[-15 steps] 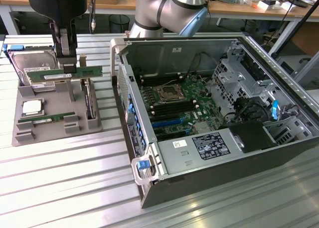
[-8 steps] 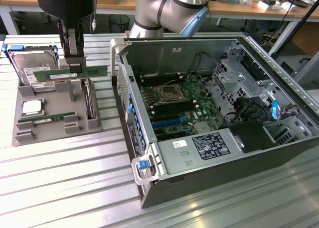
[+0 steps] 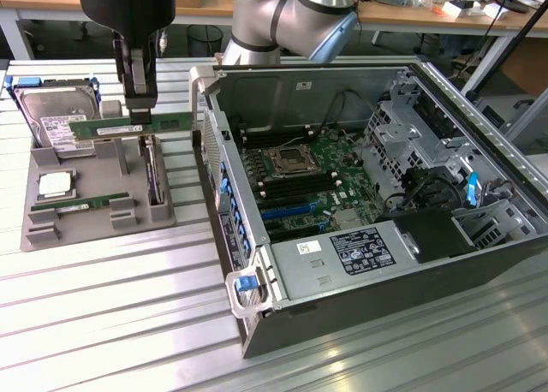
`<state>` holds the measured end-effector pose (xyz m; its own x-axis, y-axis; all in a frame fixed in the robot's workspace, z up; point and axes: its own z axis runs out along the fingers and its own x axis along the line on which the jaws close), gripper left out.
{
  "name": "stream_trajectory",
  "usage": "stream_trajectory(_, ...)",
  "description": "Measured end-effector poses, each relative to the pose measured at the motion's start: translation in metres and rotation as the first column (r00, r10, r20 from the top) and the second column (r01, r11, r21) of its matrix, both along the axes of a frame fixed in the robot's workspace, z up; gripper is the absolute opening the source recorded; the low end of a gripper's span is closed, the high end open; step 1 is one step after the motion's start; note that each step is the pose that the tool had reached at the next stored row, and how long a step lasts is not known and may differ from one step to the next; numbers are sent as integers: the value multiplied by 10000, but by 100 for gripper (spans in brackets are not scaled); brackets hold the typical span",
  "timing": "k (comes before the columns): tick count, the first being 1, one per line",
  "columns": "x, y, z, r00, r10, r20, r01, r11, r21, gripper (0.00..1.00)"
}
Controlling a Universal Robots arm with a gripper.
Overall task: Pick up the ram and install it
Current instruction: 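Pick up the ram and move it above insertion slot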
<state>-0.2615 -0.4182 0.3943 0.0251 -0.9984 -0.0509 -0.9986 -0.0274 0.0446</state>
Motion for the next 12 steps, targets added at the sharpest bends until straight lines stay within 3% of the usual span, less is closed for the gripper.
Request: stream_trajectory(12, 199, 0, 0, 10000, 0, 0, 0, 10000, -1, 12)
